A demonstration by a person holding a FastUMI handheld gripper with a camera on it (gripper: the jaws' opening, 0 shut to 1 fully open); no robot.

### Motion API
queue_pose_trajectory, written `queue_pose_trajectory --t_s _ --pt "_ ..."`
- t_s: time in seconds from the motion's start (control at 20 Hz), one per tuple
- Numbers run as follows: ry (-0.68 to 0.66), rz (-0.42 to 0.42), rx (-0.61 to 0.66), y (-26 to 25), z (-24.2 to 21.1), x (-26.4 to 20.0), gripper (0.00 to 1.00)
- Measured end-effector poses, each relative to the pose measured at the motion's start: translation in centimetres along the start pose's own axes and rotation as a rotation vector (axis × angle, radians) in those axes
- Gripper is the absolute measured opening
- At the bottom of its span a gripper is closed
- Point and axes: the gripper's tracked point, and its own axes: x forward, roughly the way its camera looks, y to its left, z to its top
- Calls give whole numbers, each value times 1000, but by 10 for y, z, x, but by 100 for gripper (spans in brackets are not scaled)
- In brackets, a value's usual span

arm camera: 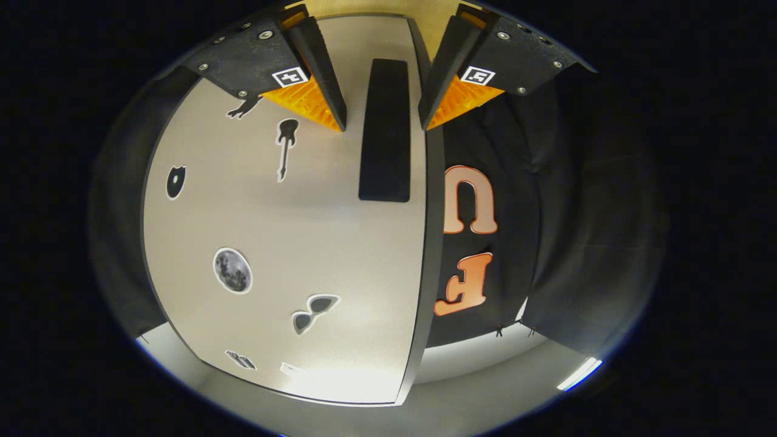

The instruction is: Open the shoe cabinet door, grab the shoes and put them into the shoe cabinet, then close the shoe cabinet door.

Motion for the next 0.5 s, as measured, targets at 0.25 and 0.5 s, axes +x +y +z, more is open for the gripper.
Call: queue_pose_trajectory --t_s 0.25,0.5 --pt "-4 -26 -9 -8 7 -37 77" --pt "-10 -86 -16 -29 25 -94 78"
